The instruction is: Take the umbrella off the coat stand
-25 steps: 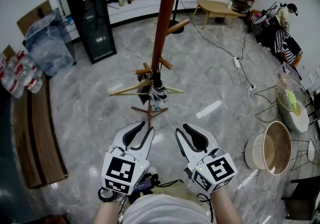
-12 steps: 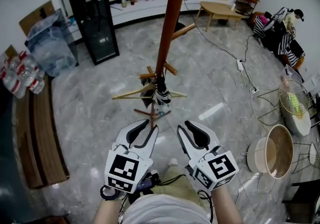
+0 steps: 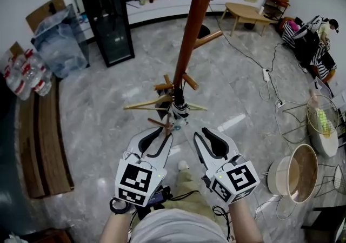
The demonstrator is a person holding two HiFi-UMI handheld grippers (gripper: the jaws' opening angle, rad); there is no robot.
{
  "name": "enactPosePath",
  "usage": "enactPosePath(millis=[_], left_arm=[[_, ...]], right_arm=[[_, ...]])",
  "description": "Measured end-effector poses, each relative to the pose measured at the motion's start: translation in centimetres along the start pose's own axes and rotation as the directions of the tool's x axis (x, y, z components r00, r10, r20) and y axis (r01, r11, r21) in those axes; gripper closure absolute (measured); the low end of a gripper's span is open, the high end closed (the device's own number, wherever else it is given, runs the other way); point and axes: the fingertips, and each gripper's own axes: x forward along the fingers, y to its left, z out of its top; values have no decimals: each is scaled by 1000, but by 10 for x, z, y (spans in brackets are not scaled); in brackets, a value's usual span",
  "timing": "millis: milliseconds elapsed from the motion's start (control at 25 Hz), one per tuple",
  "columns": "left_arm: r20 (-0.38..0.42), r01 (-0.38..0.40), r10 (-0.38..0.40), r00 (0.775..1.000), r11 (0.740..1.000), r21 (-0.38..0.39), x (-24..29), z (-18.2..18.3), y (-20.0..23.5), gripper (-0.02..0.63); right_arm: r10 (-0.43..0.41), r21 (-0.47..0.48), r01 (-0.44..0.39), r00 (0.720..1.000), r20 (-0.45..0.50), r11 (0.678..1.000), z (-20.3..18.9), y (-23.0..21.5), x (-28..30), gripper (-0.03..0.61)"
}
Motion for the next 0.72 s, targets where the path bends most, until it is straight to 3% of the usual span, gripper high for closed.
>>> enactPosePath(millis=[720], left_arm=[[10, -75, 76, 997, 996, -39, 59, 16, 30, 514]], right_arm=[[68, -10, -68, 997, -36, 998, 9, -53, 57, 488]])
